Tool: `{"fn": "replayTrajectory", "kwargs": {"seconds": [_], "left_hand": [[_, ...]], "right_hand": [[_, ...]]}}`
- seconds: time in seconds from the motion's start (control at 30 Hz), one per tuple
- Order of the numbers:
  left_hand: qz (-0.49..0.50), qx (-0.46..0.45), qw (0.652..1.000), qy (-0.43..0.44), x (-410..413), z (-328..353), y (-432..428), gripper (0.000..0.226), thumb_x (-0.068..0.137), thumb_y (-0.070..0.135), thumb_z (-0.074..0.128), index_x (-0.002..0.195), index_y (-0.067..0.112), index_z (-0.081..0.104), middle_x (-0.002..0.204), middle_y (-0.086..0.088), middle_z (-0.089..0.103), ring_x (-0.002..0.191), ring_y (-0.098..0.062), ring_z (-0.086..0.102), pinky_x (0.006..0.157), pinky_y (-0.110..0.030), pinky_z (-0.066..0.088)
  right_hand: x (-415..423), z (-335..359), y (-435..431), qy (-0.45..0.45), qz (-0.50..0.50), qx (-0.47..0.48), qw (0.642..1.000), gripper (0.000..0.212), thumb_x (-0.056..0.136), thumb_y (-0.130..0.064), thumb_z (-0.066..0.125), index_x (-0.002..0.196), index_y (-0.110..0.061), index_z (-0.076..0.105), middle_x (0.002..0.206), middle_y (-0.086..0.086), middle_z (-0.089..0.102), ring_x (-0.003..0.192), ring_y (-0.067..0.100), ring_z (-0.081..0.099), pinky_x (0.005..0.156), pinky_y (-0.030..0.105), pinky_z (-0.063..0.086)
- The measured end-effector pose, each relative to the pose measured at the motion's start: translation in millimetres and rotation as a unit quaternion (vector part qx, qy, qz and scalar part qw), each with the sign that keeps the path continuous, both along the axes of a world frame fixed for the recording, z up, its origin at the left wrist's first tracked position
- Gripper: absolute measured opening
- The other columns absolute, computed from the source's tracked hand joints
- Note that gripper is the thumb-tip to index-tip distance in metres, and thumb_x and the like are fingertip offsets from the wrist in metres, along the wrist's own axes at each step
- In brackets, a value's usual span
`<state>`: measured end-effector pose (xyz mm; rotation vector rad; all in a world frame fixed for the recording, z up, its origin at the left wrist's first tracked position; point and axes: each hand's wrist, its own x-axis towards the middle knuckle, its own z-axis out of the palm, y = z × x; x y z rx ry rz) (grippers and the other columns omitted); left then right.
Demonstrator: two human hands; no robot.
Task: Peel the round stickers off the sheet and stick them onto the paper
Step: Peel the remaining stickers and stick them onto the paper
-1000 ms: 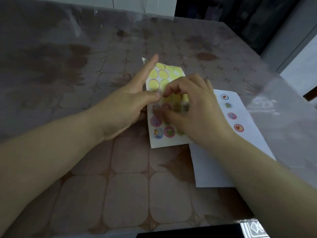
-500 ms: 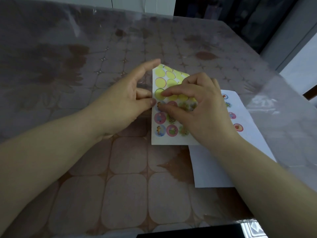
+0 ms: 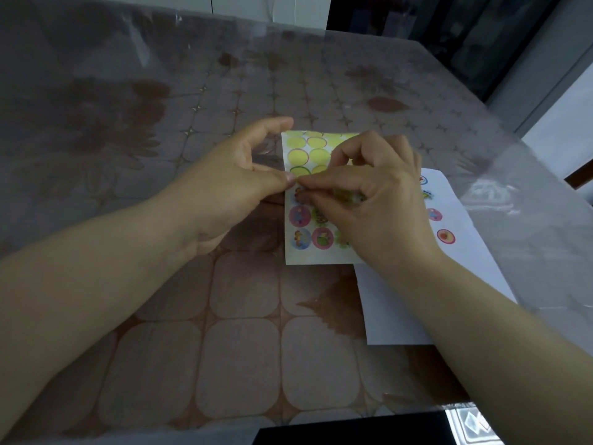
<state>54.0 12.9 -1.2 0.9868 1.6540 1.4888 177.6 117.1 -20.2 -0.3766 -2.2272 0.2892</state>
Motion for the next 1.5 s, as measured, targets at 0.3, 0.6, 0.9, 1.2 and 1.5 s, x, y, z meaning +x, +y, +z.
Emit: {"fn": "replayTrajectory", "kwargs": {"seconds": [0.3, 0.6, 0.9, 1.2, 1.5], "left_hand": [[0.018, -0.002, 1.000, -0.005, -0.7, -2.3, 2.3, 0.065, 0.076, 0.006, 0.065, 0.134, 0.030, 0.047, 0.127, -0.004, 0.059, 0.102, -0.019, 0.064, 0.101, -0.043, 0.044], [0.027, 0.021, 0.999, 0.002, -2.1, -6.3, 2.8, 0.066, 0.087, 0.000, 0.056, 0.140, 0.034, 0.036, 0.088, -0.002, 0.074, 0.075, -0.011, 0.070, 0.084, -0.033, 0.051], [-0.012, 0.007, 0.998, 0.065, 0.1, -5.8, 0.6, 0.071, 0.091, 0.001, 0.052, 0.145, 0.037, 0.023, 0.077, -0.004, 0.075, 0.077, -0.011, 0.072, 0.073, -0.026, 0.054], [-0.064, 0.007, 0.998, -0.019, 6.8, -2.2, -1.6, 0.079, 0.087, -0.010, 0.051, 0.144, 0.036, 0.023, 0.079, -0.008, 0.075, 0.073, -0.015, 0.072, 0.061, -0.020, 0.054], [-0.107, -0.034, 0.994, 0.005, 6.6, -3.9, -1.7, 0.064, 0.070, -0.015, 0.066, 0.119, 0.025, 0.056, 0.092, -0.006, 0.074, 0.077, -0.016, 0.072, 0.067, -0.023, 0.058]], "right_hand": [[-1.4, -0.4, -2.5, 0.011, 0.010, 0.023, 1.000, 0.010, 0.075, -0.030, 0.069, 0.079, -0.025, 0.076, 0.082, -0.007, 0.064, 0.085, 0.016, 0.045, 0.087, 0.030, 0.028], [0.6, 1.9, -4.9, -0.007, 0.023, -0.026, 0.999, 0.005, 0.072, -0.025, 0.071, 0.076, -0.027, 0.074, 0.080, -0.020, 0.055, 0.084, 0.011, 0.046, 0.087, 0.027, 0.027], [11.6, 19.1, -8.5, -0.061, 0.082, -0.334, 0.937, 0.007, 0.074, -0.013, 0.076, 0.074, -0.020, 0.073, 0.074, -0.009, 0.069, 0.072, 0.008, 0.061, 0.063, 0.012, 0.046], [9.5, 16.7, -5.9, -0.069, 0.061, -0.411, 0.907, 0.003, 0.074, -0.013, 0.075, 0.074, -0.016, 0.073, 0.060, -0.011, 0.062, 0.052, -0.003, 0.049, 0.049, 0.006, 0.038], [7.0, 19.8, -9.9, -0.059, 0.055, -0.401, 0.913, 0.007, 0.076, -0.014, 0.073, 0.071, -0.019, 0.071, 0.062, -0.003, 0.062, 0.052, -0.001, 0.052, 0.050, 0.010, 0.042]]}}
